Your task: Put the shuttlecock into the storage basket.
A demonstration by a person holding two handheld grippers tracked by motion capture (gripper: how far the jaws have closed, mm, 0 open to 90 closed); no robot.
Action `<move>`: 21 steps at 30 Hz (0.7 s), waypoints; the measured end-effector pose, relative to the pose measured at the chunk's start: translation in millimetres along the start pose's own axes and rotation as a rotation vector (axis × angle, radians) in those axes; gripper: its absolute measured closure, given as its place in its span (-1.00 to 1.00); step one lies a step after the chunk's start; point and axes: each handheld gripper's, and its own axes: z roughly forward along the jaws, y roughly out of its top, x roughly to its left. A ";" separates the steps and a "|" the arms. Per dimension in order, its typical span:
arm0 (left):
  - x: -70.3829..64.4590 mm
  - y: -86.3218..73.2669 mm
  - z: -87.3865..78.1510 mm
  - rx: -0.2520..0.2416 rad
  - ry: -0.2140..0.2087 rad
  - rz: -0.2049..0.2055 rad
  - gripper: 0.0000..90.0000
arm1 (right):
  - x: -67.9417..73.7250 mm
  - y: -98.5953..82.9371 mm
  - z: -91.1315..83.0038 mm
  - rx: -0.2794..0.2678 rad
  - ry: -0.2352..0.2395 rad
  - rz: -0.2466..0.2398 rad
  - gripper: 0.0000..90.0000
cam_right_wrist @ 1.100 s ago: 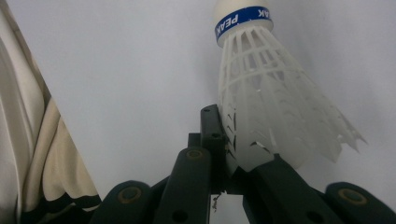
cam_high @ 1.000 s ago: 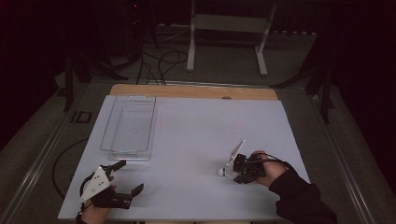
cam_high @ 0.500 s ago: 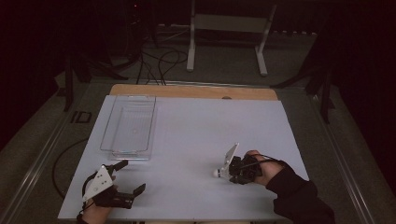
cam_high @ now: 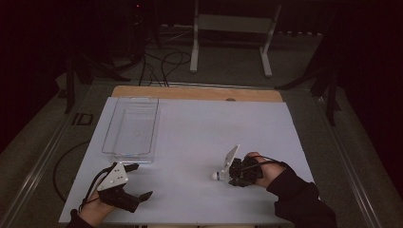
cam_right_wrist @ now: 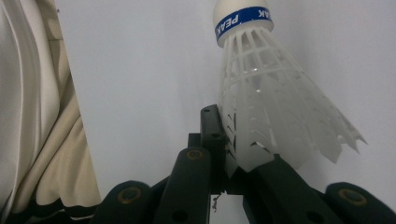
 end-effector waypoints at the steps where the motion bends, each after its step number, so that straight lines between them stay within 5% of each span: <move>1: 0.3 2.1 1.0 0.021 -0.024 0.003 -1.00 | -0.3 0.1 -0.2 0.000 0.000 -0.003 1.00; 7: -0.8 15.6 4.7 0.142 -0.071 0.060 -1.00 | 0.1 0.1 -0.6 0.007 -0.003 0.001 1.00; 16: 0.4 37.1 5.6 0.195 -0.095 0.096 -1.00 | 1.7 -1.1 -3.6 -0.002 -0.008 0.027 1.00; 21: 0.4 52.6 8.0 0.272 -0.114 0.107 -0.99 | 2.3 -3.9 -1.0 0.026 0.003 0.040 1.00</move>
